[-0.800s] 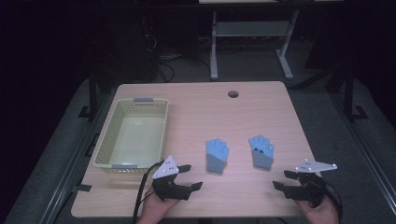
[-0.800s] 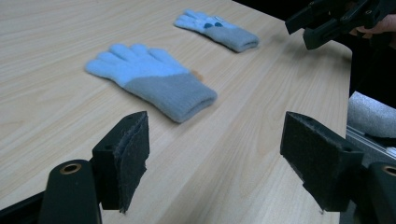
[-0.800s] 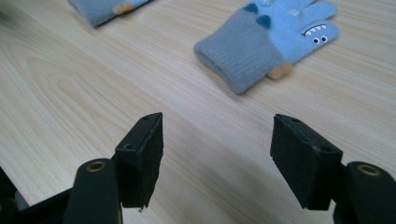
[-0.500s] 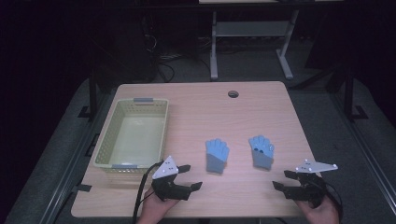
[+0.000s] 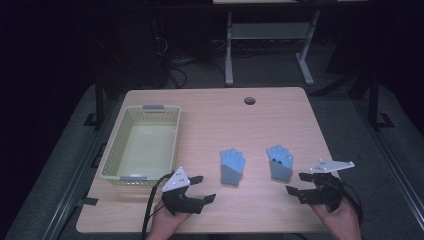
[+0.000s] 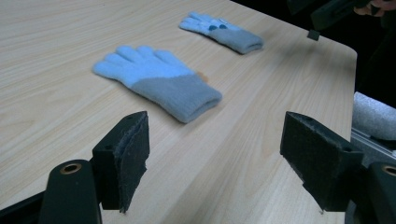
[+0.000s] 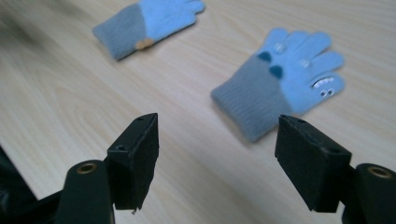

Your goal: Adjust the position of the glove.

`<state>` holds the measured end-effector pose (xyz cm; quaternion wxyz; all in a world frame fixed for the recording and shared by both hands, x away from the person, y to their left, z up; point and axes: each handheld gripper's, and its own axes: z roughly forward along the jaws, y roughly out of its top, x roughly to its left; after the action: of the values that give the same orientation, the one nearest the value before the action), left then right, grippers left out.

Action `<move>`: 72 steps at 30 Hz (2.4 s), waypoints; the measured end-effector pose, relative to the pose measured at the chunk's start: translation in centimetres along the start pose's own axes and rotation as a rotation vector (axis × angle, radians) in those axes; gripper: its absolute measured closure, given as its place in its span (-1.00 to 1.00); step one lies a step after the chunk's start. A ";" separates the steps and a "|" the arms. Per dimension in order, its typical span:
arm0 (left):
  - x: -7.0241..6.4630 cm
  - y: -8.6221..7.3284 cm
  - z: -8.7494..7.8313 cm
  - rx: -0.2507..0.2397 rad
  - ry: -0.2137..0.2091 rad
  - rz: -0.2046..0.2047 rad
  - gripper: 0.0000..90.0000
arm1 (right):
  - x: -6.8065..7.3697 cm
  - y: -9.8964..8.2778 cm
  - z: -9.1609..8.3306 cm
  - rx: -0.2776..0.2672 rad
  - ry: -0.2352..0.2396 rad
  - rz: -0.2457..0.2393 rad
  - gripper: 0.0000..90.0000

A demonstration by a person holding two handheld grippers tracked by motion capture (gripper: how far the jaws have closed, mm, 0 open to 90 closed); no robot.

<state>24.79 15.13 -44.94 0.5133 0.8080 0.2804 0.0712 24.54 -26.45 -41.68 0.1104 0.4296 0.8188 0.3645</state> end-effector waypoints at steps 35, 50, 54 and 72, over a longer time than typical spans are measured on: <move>-0.2 0.2 -0.1 -0.021 -0.005 0.001 -0.48 | -3.3 8.3 5.4 0.196 -0.063 -0.018 -0.24; -0.1 0.2 -0.1 -0.021 -0.007 -0.001 -0.47 | -4.5 8.4 8.2 0.298 -0.083 0.009 -0.13; -0.1 0.1 -0.1 -0.017 -0.008 -0.005 -0.47 | -4.7 8.2 8.8 0.328 -0.086 0.028 -0.07; -0.3 0.1 0.1 -0.002 -0.013 0.000 -0.47 | -4.7 7.8 10.3 0.419 -0.135 0.048 0.29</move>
<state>24.57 14.86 -44.84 0.5160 0.8079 0.2768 0.0661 37.33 -22.09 -44.24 0.0644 0.4859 0.8569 0.1595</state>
